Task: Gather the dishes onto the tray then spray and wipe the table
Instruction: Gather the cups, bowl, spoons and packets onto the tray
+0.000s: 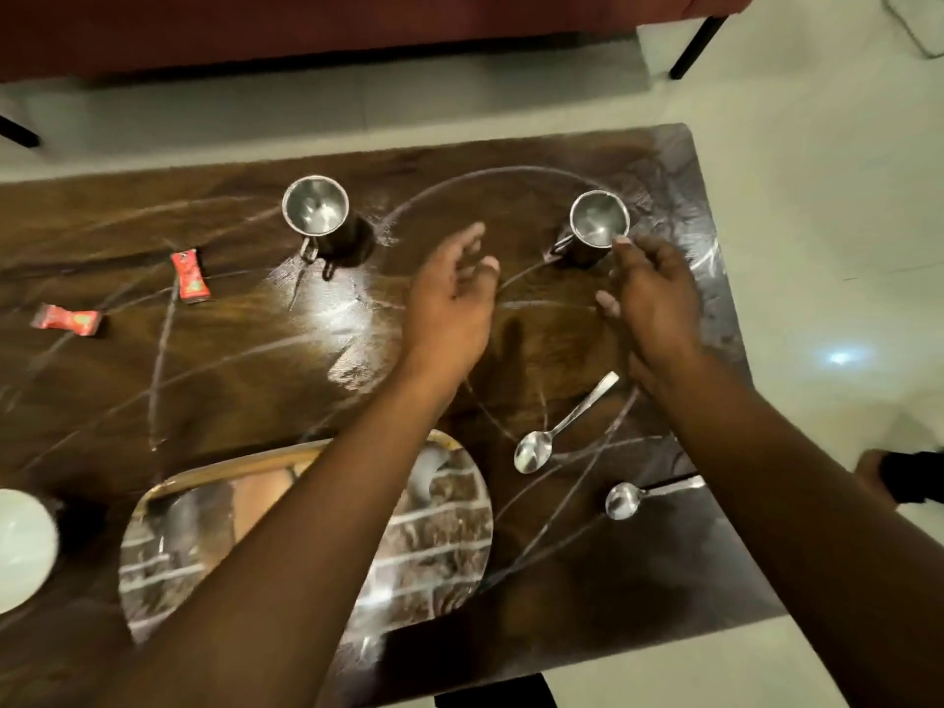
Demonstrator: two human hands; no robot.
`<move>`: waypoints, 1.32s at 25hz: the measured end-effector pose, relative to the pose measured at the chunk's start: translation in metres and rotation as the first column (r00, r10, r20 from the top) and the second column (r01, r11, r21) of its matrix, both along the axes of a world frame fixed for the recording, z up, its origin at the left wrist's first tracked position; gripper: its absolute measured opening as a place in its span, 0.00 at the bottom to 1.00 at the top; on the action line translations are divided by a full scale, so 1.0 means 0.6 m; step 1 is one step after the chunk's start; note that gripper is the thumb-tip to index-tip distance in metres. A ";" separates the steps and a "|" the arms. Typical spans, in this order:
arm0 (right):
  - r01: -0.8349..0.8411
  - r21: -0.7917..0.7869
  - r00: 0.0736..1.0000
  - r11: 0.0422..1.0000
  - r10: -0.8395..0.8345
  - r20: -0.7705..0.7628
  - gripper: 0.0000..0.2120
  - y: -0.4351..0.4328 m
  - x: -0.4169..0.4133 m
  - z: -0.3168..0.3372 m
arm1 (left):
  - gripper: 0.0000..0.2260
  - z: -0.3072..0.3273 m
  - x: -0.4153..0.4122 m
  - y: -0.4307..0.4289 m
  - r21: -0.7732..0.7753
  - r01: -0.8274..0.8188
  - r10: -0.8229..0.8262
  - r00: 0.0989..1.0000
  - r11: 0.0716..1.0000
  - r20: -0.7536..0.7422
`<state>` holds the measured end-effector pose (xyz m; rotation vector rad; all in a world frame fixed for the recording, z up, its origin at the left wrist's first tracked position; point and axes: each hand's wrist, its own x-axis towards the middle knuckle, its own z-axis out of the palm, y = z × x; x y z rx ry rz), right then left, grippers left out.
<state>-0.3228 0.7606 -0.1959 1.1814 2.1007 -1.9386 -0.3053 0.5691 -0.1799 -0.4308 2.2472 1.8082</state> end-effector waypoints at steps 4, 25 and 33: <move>-0.070 -0.045 0.997 0.997 0.071 0.026 0.19 0.018 -0.040 -0.031 | 0.22 -0.027 -0.090 0.096 0.132 0.121 -0.140 0.980 0.984 0.142; -0.628 -0.139 0.778 0.765 0.618 -0.114 0.18 -0.417 0.276 0.003 | 0.10 0.019 0.338 -0.265 -0.059 -0.731 0.731 0.669 0.680 0.134; -0.770 0.049 0.637 0.637 0.771 0.003 0.19 -0.506 0.336 -0.022 | 0.10 -0.009 0.409 -0.333 -0.012 -0.865 0.838 0.483 0.502 0.254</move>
